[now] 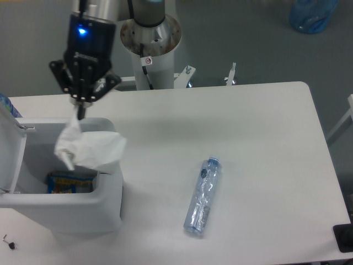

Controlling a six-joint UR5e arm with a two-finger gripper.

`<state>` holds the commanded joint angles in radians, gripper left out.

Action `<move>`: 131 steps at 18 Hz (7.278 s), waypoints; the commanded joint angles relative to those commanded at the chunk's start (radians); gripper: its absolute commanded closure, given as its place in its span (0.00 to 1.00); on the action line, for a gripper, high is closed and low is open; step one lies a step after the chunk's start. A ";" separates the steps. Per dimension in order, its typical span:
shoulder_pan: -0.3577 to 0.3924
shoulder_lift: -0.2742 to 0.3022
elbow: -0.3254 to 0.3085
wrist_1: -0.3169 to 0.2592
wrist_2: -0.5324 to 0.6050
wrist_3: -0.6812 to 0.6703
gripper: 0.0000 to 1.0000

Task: Place the trash in the trash can
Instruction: 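Lower the tissue into the bin and open the gripper, then move the open gripper over the clear plastic water bottle, then lower the gripper around the bottle's cap end and close, then lift the bottle and carry it over the trash bin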

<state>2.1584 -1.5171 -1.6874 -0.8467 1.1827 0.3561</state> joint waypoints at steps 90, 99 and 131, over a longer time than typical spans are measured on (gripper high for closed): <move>0.224 -0.738 0.164 0.087 0.368 0.262 0.32; 0.224 -0.730 0.156 0.087 0.368 0.262 0.47; 0.161 -0.216 0.351 0.144 0.041 -0.112 0.49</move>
<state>2.3196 -1.7335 -1.3361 -0.7026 1.2241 0.2439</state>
